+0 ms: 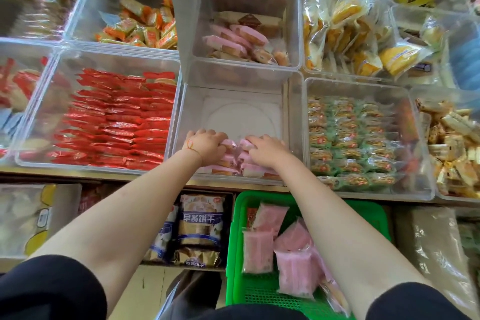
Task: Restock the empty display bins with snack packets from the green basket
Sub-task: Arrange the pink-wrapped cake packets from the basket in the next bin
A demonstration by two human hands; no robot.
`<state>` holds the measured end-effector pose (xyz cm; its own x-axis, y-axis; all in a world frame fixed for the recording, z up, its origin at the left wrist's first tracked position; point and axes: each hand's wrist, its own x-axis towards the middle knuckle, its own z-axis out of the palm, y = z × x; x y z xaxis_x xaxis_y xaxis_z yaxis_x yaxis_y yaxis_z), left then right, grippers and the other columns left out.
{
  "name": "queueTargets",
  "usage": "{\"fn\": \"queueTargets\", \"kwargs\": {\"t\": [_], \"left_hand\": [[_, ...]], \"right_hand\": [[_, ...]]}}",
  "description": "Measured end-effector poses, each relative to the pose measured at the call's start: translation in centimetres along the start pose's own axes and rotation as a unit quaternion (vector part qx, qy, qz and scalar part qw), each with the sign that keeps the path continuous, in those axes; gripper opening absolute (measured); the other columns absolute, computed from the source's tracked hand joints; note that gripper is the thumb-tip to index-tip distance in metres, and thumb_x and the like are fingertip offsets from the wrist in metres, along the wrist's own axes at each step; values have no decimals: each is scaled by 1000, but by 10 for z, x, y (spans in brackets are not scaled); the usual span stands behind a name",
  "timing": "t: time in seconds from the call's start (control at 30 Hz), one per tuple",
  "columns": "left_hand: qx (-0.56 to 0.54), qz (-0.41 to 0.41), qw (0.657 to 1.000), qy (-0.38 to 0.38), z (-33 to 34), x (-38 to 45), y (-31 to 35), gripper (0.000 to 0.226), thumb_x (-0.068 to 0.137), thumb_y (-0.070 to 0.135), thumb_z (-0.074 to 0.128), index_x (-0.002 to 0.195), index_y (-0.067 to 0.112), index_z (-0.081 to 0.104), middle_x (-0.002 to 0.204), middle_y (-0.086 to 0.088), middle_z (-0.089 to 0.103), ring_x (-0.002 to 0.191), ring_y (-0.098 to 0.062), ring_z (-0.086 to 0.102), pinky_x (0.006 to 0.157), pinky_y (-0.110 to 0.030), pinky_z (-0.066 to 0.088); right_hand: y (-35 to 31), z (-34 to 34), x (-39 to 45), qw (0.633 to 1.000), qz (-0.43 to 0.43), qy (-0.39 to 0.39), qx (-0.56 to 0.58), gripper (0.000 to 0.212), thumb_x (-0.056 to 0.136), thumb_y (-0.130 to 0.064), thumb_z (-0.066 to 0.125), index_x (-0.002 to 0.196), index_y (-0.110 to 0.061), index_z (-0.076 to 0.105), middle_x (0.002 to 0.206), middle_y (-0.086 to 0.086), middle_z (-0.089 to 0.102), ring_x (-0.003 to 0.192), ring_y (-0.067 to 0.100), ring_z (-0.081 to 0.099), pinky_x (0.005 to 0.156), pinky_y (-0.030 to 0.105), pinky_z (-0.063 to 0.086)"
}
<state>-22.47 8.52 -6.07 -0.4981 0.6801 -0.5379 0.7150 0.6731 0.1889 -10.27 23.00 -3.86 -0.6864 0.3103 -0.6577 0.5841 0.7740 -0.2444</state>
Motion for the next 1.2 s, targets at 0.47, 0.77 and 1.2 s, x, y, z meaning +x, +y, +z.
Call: {"fn": "queueTargets", "kwargs": {"t": [0.47, 0.77, 1.2], "left_hand": [[-200, 20, 935, 293, -12, -78, 26, 23, 89, 26, 52, 102, 16, 67, 93, -2, 66, 89, -24, 60, 73, -36, 46], [-251, -8, 959, 134, 75, -148, 56, 20, 89, 33, 52, 90, 23, 69, 87, -3, 72, 86, -27, 64, 67, -33, 46], [-400, -131, 904, -71, 184, -139, 47, 36, 90, 21, 68, 125, 14, 60, 81, 9, 61, 60, -4, 61, 50, -16, 48]], "right_hand": [[-14, 6, -60, 949, -42, 258, 178, 20, 96, -16, 44, 93, -15, 63, 91, -1, 60, 88, 17, 55, 73, 31, 45], [-12, 72, -127, 906, -19, -19, 422, 24, 83, 3, 45, 69, -1, 65, 64, 10, 68, 62, 29, 67, 65, 41, 57], [29, 212, -106, 882, 254, -17, 396, 64, 96, -25, 63, 146, 2, 33, 119, 18, 60, 104, 30, 59, 79, 31, 46]]}}
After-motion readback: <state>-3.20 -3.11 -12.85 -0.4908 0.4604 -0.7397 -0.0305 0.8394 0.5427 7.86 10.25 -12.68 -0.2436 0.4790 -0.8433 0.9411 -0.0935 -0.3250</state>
